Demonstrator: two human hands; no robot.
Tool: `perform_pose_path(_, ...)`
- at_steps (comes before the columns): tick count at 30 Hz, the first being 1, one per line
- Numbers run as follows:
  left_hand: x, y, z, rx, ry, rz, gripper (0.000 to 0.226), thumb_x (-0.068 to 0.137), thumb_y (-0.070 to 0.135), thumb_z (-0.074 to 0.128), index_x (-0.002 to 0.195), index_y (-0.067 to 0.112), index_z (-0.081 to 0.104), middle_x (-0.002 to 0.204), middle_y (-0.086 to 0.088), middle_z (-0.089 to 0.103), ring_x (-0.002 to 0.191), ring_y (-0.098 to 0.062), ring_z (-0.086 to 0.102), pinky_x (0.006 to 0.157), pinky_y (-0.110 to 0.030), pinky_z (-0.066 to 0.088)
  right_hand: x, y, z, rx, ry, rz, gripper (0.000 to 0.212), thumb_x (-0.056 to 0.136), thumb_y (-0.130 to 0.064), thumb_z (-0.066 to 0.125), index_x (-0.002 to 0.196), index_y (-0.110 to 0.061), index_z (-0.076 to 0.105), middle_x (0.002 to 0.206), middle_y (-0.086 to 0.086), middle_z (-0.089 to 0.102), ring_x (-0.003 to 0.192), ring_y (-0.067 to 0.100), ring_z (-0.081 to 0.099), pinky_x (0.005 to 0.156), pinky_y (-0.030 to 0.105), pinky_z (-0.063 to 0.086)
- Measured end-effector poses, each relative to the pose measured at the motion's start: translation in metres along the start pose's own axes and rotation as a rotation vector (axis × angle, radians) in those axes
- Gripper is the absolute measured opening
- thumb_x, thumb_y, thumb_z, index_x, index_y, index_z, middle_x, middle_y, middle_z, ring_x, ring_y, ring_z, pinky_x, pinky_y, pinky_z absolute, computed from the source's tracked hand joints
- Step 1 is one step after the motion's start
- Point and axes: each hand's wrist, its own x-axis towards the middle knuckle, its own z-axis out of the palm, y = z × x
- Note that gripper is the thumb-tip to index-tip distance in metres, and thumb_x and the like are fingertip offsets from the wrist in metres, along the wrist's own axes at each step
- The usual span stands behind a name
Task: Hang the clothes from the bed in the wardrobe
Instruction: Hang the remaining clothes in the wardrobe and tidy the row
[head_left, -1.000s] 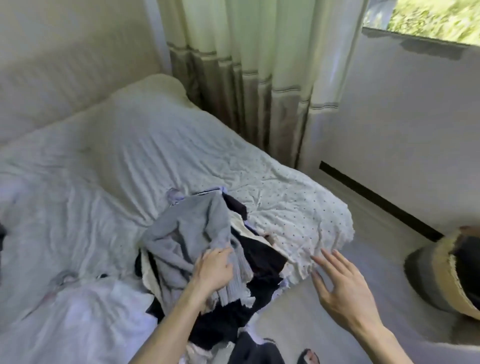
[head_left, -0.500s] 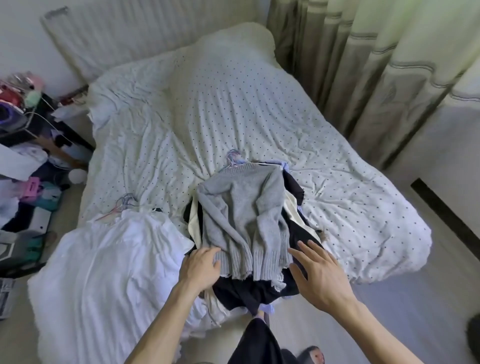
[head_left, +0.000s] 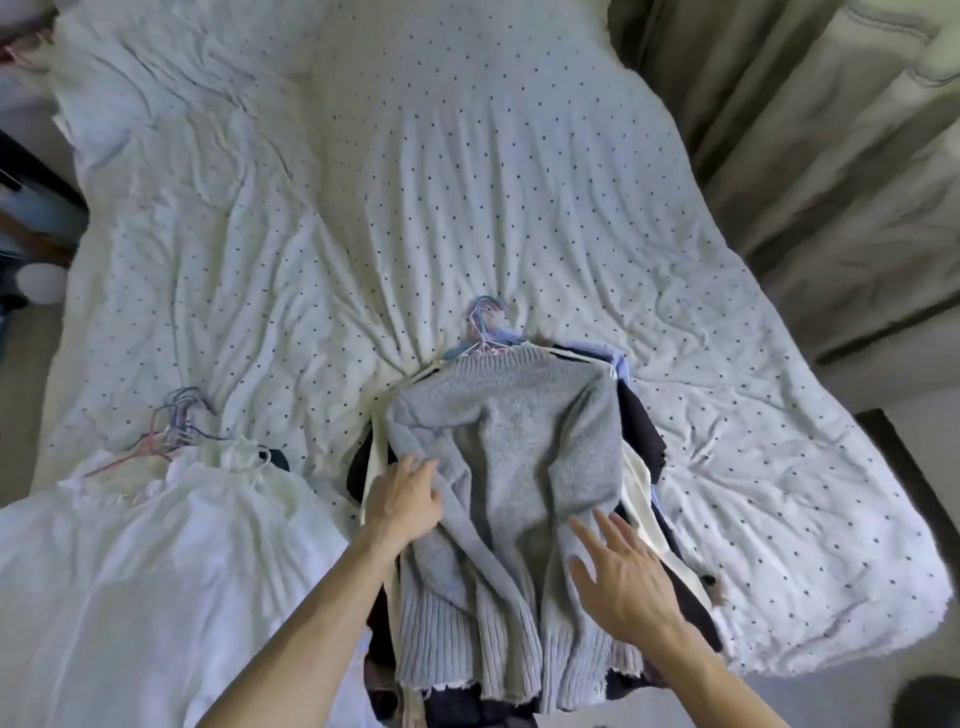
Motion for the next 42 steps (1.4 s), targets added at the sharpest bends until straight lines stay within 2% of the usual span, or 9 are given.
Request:
perform_pose_path(7,0.154,-0.015,-0.032,0.140,0.131,0.040,0.062,0.094,0.040,0.057,0.147,0.016,0.038,0.147,-0.013,0.043,0.134,-0.032,0.043,0.110,-0.044,0.039,0.111,-0.003,0.013,0.089,-0.063,0.093,0.058,0.101,-0.048,0.028,0.156,-0.039,0.011,0.167,0.007,0.006,0.153,0.029,0.010,0.120,0.050,0.022)
perform_pose_path(11,0.211,-0.014,-0.031,0.109,0.060,0.020,0.046,0.098,0.038,0.052,0.136,0.012,0.048,0.123,-0.013,0.064,0.110,-0.033,0.062,0.092,-0.044,0.052,0.138,-0.001,0.040,0.066,-0.125,0.137,0.066,0.097,-0.058,0.022,0.158,-0.038,0.005,0.167,0.006,-0.003,0.154,0.028,-0.001,0.123,0.053,0.012)
perform_pose_path(18,0.216,0.001,-0.028,-0.198,0.054,0.017,0.046,0.098,0.045,0.047,0.131,0.014,0.055,0.132,-0.012,0.061,0.119,-0.034,0.058,0.097,-0.040,0.045,0.132,-0.007,0.057,-0.040,-0.104,0.153,0.065,0.099,-0.054,0.029,0.158,-0.040,0.006,0.165,0.002,-0.021,0.153,0.029,-0.010,0.123,0.055,0.002)
perform_pose_path(23,0.170,0.020,-0.052,-0.333,0.162,0.038,0.038,0.100,0.044,0.047,0.129,0.023,0.060,0.127,-0.007,0.066,0.114,-0.032,0.061,0.090,-0.036,0.046,0.122,-0.012,0.034,0.088,-0.108,0.160,0.057,0.102,-0.050,0.033,0.156,-0.036,0.020,0.167,0.002,0.000,0.153,0.028,0.003,0.123,0.048,0.008)
perform_pose_path(30,0.054,0.053,-0.088,-0.286,0.299,0.223,0.036,0.097,0.047,0.055,0.125,0.028,0.066,0.112,-0.003,0.074,0.106,-0.030,0.067,0.082,-0.033,0.049,0.058,-0.012,-0.056,0.484,0.436,0.239,0.070,0.095,-0.065,0.038,0.149,-0.020,0.041,0.160,0.005,0.030,0.147,0.023,0.030,0.118,0.042,0.030)
perform_pose_path(35,-0.037,0.088,-0.127,-0.400,0.259,0.350,0.037,0.076,0.066,0.052,0.106,0.049,0.065,0.094,0.020,0.075,0.095,-0.011,0.070,0.083,-0.029,0.053,-0.030,0.019,-0.121,0.206,0.619,0.152,0.066,0.101,-0.063,0.029,0.158,-0.032,0.017,0.166,-0.006,0.011,0.151,0.019,0.012,0.121,0.042,0.014)
perform_pose_path(37,-0.065,0.115,-0.144,-0.421,0.218,0.445,0.029,0.073,0.067,0.055,0.100,0.056,0.061,0.090,0.029,0.071,0.093,-0.002,0.067,0.084,-0.030,0.052,-0.067,0.033,-0.130,0.105,0.634,0.163,0.061,0.100,-0.064,0.018,0.156,-0.039,0.019,0.161,-0.010,0.026,0.149,0.021,0.019,0.121,0.045,0.018)
perform_pose_path(39,-0.091,0.148,-0.157,-0.415,0.173,0.548,0.021,0.073,0.063,0.058,0.093,0.057,0.064,0.087,0.031,0.068,0.089,0.004,0.063,0.080,-0.026,0.048,-0.110,0.049,-0.130,0.089,0.702,0.175,0.058,0.100,-0.063,0.009,0.141,-0.039,0.042,0.130,-0.006,0.055,0.124,0.024,0.046,0.107,0.043,0.036)
perform_pose_path(42,-0.130,0.208,-0.163,-0.382,0.119,0.681,0.022,0.072,0.062,0.060,0.091,0.055,0.066,0.090,0.024,0.070,0.092,0.001,0.062,0.080,-0.024,0.045,-0.181,0.076,-0.120,0.162,0.945,0.215,0.043,0.104,-0.053,0.018,0.101,-0.029,0.053,0.095,-0.005,0.060,0.085,0.017,0.048,0.082,0.038,0.045)
